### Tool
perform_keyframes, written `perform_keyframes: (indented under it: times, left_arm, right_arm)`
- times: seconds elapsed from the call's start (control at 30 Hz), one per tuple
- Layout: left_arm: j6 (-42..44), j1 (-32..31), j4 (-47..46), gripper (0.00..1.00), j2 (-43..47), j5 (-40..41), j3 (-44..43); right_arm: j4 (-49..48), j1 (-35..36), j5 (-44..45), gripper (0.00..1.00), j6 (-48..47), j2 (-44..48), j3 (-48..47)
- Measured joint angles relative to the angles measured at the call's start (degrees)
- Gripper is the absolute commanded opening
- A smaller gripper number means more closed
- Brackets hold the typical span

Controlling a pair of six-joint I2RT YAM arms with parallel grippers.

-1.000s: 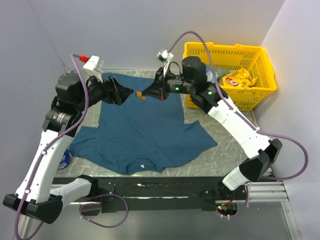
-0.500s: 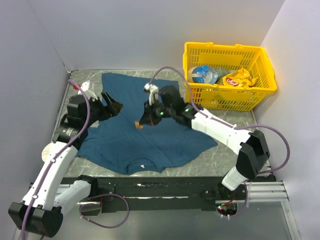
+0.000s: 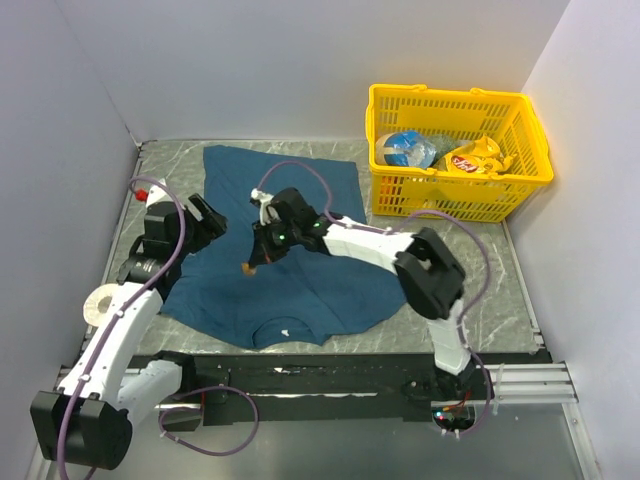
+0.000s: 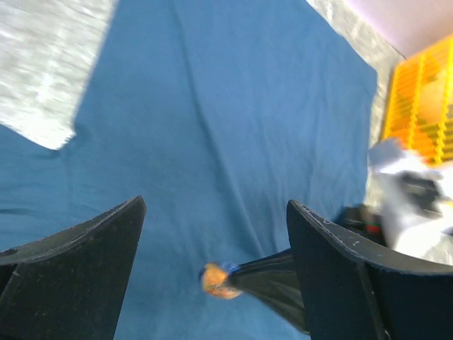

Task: Pin the brooch onto the clothing

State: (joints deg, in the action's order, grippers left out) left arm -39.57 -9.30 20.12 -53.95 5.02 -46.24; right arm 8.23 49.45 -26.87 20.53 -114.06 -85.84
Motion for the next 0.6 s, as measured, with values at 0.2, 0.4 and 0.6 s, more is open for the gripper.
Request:
perform_keyframes:
  times: [0.2,0.4,0.6]
  left_arm:
    - [1.75,2.14,0.9,0.89,1.07,2.27,-0.04]
    - [3.08,2.36,1.33,0.9,4.48,2.49,-0.04]
    - [3.61,2.36,1.29,0.91,4.98,2.27,0.07]
  right_arm:
    - [-0.39,-0.22,-8.37,0.0,7.08,-10.71,-8.79]
    - [1.2,-0.2,-11.1,0.0,12.68,-15.32,-15.41]
    - [1.79,-0.22,-12.28,0.0,17.68,-18.14,-19.21]
